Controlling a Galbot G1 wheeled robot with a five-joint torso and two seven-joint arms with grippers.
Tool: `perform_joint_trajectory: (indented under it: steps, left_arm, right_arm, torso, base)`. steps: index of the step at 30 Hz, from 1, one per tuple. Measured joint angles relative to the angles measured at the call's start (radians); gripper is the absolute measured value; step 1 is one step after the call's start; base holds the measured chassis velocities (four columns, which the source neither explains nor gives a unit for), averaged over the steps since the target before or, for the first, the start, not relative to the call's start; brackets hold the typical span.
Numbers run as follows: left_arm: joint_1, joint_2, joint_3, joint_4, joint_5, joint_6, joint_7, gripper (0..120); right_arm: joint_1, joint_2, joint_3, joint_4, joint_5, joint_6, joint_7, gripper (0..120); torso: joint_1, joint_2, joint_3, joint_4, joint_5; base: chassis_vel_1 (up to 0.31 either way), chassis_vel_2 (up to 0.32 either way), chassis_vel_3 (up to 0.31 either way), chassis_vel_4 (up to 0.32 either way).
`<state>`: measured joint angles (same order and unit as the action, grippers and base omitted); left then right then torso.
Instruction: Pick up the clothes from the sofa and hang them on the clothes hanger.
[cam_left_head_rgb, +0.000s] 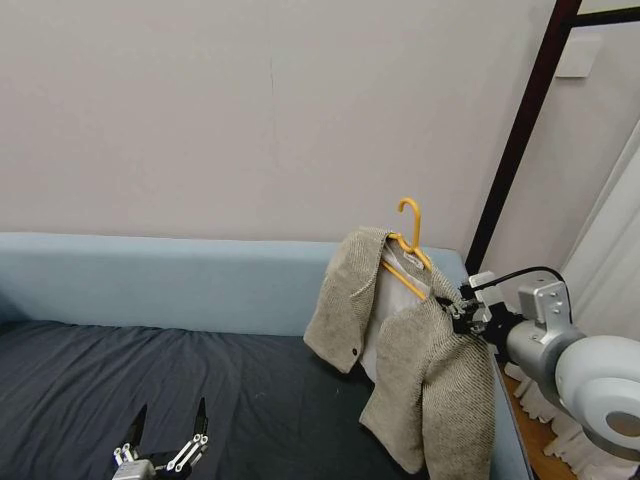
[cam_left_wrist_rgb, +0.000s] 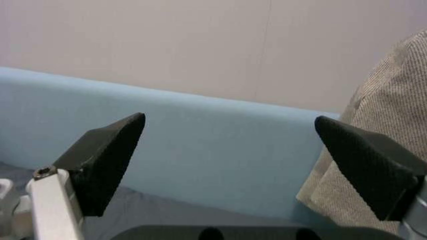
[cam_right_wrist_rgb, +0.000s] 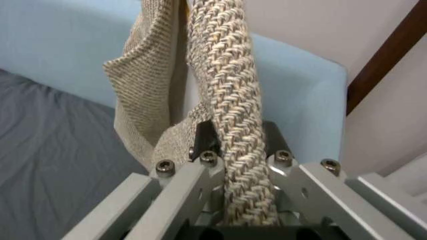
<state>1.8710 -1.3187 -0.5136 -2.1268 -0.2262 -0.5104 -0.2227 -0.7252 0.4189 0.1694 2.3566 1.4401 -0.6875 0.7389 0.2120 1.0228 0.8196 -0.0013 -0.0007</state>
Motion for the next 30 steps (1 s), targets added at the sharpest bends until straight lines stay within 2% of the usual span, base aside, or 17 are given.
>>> perform_joint_trajectory:
  steps: [6, 10, 15, 18, 19, 25, 30]
  left_arm:
    - [-0.003, 0.002, 0.0, 0.0, -0.002, 0.0, 0.0, 100]
    - [-0.005, 0.005, 0.001, 0.001, -0.005, 0.001, 0.001, 100]
    - [-0.005, 0.005, 0.002, 0.001, -0.005, 0.001, 0.001, 100]
    - [-0.006, 0.006, 0.002, 0.001, -0.006, 0.002, 0.001, 100]
    - [-0.006, 0.006, 0.002, 0.001, -0.006, 0.002, 0.001, 100]
    - [-0.007, 0.007, 0.003, 0.001, -0.007, 0.003, 0.001, 100]
    - [-0.007, 0.007, 0.003, 0.001, -0.008, 0.004, 0.001, 100]
  right_arm:
    - [0.032, -0.002, 0.019, -0.001, 0.053, -0.007, 0.094, 4]
    - [0.102, -0.022, 0.073, -0.019, 0.28, -0.025, 0.263, 4]
    - [0.122, -0.045, 0.106, -0.038, 0.34, -0.032, 0.299, 4]
    - [0.218, -0.087, 0.116, -0.106, 0.46, -0.043, 0.369, 4]
    - [0.218, -0.087, 0.116, -0.106, 0.46, -0.043, 0.369, 4]
    - [0.43, -0.156, 0.009, -0.249, 0.491, -0.045, 0.396, 4]
    - [0.493, -0.182, -0.06, -0.329, 0.456, -0.045, 0.392, 4]
  torso:
    - [0.0, 0.0, 0.0, 0.0, 0.0]
    - [0.0, 0.0, 0.0, 0.0002, -0.0001]
    - [0.0, 0.0, 0.0, 0.0, 0.0]
    - [0.0, 0.0, 0.0, 0.0001, 0.0]
    - [0.0, 0.0, 0.0, 0.0001, 0.0]
    - [0.0, 0.0, 0.0, 0.0001, 0.0]
    - [0.0, 0.0, 0.0, 0.0, 0.0001]
  base:
    - [0.0, 0.0, 0.0, 0.0]
    - [0.0, 0.0, 0.0, 0.0]
    - [0.0, 0.0, 0.0, 0.0]
    - [0.0, 0.0, 0.0, 0.0]
    - [0.0, 0.0, 0.0, 0.0]
    - [0.0, 0.0, 0.0, 0.0]
    - [0.0, 0.0, 0.0, 0.0]
